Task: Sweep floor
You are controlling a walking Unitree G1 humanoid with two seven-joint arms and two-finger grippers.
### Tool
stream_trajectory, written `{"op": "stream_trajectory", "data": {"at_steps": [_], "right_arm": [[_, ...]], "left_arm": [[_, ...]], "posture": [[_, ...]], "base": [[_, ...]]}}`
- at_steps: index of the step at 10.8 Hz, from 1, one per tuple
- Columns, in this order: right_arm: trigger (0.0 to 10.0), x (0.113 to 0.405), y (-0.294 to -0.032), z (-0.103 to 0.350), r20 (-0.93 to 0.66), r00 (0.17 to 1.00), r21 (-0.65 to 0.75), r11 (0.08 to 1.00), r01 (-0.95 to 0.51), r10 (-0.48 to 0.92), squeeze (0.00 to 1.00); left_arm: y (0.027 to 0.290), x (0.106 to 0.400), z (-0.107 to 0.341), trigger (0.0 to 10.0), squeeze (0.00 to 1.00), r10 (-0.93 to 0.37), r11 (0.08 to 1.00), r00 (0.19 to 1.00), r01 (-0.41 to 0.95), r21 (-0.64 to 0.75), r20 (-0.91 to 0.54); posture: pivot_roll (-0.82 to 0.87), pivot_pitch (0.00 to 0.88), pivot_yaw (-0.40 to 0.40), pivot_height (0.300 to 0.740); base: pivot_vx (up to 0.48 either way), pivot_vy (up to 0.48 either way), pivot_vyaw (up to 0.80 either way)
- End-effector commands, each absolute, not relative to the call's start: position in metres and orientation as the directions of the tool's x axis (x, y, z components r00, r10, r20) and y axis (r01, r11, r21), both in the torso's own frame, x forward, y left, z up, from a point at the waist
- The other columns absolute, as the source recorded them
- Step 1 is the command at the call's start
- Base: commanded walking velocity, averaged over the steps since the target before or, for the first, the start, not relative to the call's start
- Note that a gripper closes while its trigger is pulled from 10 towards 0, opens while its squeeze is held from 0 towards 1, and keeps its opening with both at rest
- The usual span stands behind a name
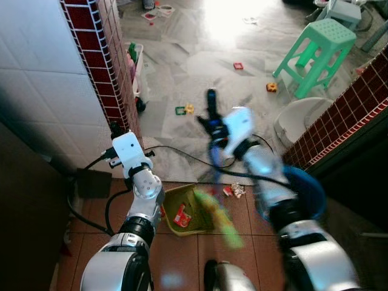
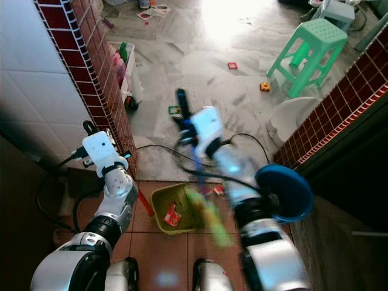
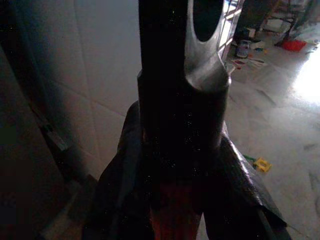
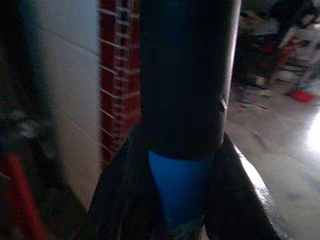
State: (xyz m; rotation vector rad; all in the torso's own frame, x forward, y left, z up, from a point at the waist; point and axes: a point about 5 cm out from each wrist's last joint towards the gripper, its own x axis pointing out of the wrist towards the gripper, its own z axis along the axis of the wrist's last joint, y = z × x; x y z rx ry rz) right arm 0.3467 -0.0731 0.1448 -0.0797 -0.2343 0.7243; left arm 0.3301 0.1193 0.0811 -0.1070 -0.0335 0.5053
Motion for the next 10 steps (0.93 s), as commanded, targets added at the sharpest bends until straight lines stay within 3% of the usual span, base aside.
{"op": "stream_trajectory", "data": {"at_steps": [1,3,4,6,10], "right_arm": [[10.0,0.348,-0.069,0.164,0.261,0.694,-0.076,0.731,-0.678,0.671,0.0],[10.0,0.345,-0.072,0.194,0.327,0.62,-0.044,0.667,-0.744,0.713,0.0],[10.0,0.343,-0.074,0.214,0.367,0.571,-0.099,0.641,-0.761,0.734,0.0],[10.0,0.347,-0.085,0.25,0.428,0.529,-0.348,0.674,-0.652,0.733,0.0],[10.0,0.364,-0.11,0.214,0.34,0.704,-0.397,0.774,-0.494,0.624,0.0]], "left_arm": [[0.121,0.316,0.052,10.0,0.0,0.479,0.875,0.871,-0.484,-0.015,-0.11],[0.116,0.317,0.053,10.0,0.0,0.437,0.899,0.894,-0.438,0.008,-0.1],[0.115,0.316,0.051,10.0,0.0,0.419,0.908,0.903,-0.419,0.025,-0.096],[0.113,0.315,0.049,10.0,0.0,0.37,0.929,0.924,-0.366,0.053,-0.101],[0.109,0.314,0.047,10.0,0.0,0.307,0.951,0.947,-0.301,0.074,-0.097]], "posture": [[0.0,0.194,-0.049,0.74],[-0.02,0.196,-0.051,0.74],[-0.02,0.198,-0.05,0.74],[-0.03,0.202,-0.052,0.74],[-0.02,0.211,-0.054,0.74]], "base": [[0.0,0.0,0.0],[0.0,0.0,0.0],[0.0,0.0,0.0],[0.0,0.0,0.0],[0.0,0.0,0.0]]}}
